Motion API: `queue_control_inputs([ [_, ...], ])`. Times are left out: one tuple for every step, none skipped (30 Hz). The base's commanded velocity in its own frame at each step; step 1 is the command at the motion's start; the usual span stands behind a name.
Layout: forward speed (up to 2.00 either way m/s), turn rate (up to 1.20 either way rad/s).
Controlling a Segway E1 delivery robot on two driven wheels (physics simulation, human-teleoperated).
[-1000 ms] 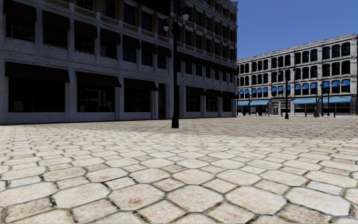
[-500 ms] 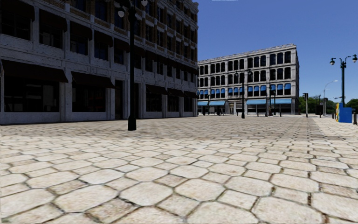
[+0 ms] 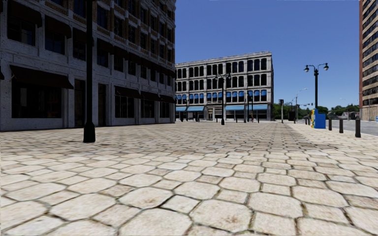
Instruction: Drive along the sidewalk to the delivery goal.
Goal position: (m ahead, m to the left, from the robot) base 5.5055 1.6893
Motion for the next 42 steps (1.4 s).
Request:
queue_control_inputs([
  [2.0,0.0],
  [2.0,0.0],
  [2.0,0.0],
  [2.0,0.0],
  [2.0,0.0],
  [2.0,0.0],
  [2.0,0.0],
  [2.0,0.0],
  [2.0,0.0],
  [2.0,0.0],
  [2.0,0.0],
  [2.0,0.14],
  [2.0,0.14],
  [2.0,0.24],
  [2.0,0.27],
  [2.0,0.27],
  [2.0,0.28],
  [2.0,0.28],
  [2.0,0.28],
  [2.0,0.28],
  [2.0,0.28],
  [2.0,0.28],
  [2.0,0.28],
  [2.0,0.28],
  [2.0,0.25],
  [2.0,0.24],
  [2.0,0.24],
  [2.0,0.17],
  [2.0,0.11],
  [2.0,0.1],
  [2.0,0.1],
  [2.0,0.27],
  [2.0,0.47],
  [2.0,0.53],
  [2.0,0.53],
  [2.0,0.54],
  [2.0,0.54],
  [2.0,0.54],
  [2.0,0.54],
  [1.94,0.54],
  [1.83,0.54],
  [1.83,0.54],
])
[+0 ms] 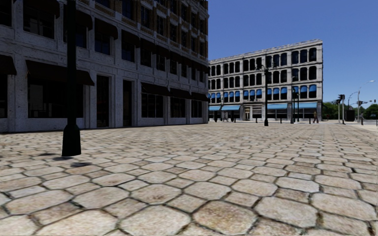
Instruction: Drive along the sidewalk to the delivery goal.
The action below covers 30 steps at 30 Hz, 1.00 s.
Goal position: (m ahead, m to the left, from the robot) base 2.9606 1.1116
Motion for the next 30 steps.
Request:
queue_control_inputs([
  [1.76,0.54],
  [1.63,0.55],
  [1.49,0.57],
  [1.49,0.57],
  [1.49,0.57],
  [1.49,0.57],
  [1.49,0.57],
  [1.49,0.57],
  [1.49,0.48],
  [1.49,0.44],
  [1.49,0.43],
  [1.49,0.43],
  [1.49,0.43],
  [1.49,0.43],
  [1.49,0.36],
  [1.49,0.36],
  [1.49,0.16],
  [1.49,0.0],
  [1.49,0.0],
  [1.49,0.0],
  [1.49,0.0],
  [1.49,0.0],
  [1.49,0.0],
  [1.49,0.0],
  [1.49,0.0],
  [1.49,0.0],
  [1.49,0.0],
  [1.49,0.01],
  [1.49,0.06],
  [1.49,0.13],
])
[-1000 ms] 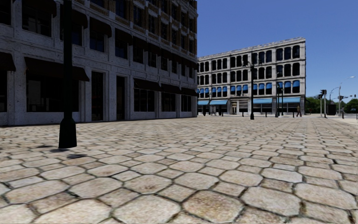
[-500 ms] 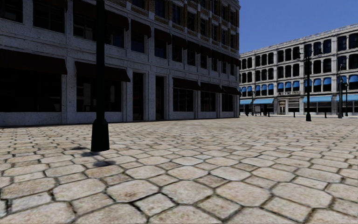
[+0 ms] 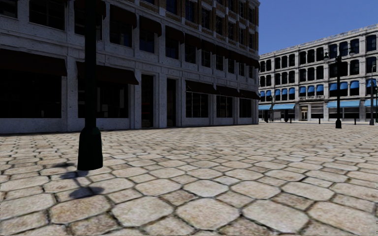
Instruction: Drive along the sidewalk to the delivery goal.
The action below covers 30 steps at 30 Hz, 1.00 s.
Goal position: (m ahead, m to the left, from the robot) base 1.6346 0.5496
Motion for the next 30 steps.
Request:
queue_control_inputs([
  [1.49,0.13],
  [1.49,0.2],
  [1.49,0.33],
  [1.49,0.33],
  [1.49,0.48],
  [1.49,0.52],
  [1.47,0.54],
  [1.47,0.54],
  [1.36,0.54],
  [1.23,0.54],
  [1.23,0.54],
  [1.13,0.54],
  [1.07,0.54],
  [1.03,0.54],
  [1.03,0.54],
  [0.95,0.54],
  [0.93,0.54],
  [0.92,0.54],
  [0.92,0.54],
  [0.92,0.54],
  [0.92,0.54],
  [0.92,0.54],
  [0.92,0.54],
  [0.92,0.54],
  [0.92,0.54],
  [0.89,0.54],
  [0.89,0.54],
  [0.85,0.54],
  [0.78,0.54],
  [0.78,0.54],
])
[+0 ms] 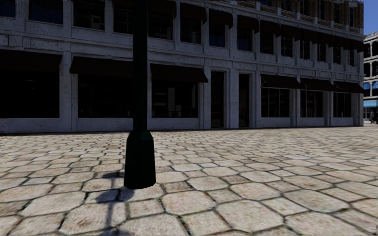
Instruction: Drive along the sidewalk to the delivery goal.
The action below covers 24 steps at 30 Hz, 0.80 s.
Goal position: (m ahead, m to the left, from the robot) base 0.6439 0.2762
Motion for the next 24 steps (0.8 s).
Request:
queue_control_inputs([
  [0.03,0.54],
  [0.0,0.54],
  [0.0,0.54],
  [0.0,0.54],
  [0.0,0.41],
  [0.0,0.0],
  [0.0,0.0],
  [0.0,0.0],
  [0.0,0.0],
  [0.0,0.0],
  [0.0,0.0],
  [0.0,0.0],
  [0.0,0.0],
  [0.0,0.0],
  [0.0,0.0],
  [0.0,0.0],
  [0.0,0.0],
  [0.0,0.0],
  [0.0,0.0],
  [0.0,0.0],
  [0.0,0.0],
  [0.0,0.0],
  [0.0,0.0],
  [0.0,0.0],
])
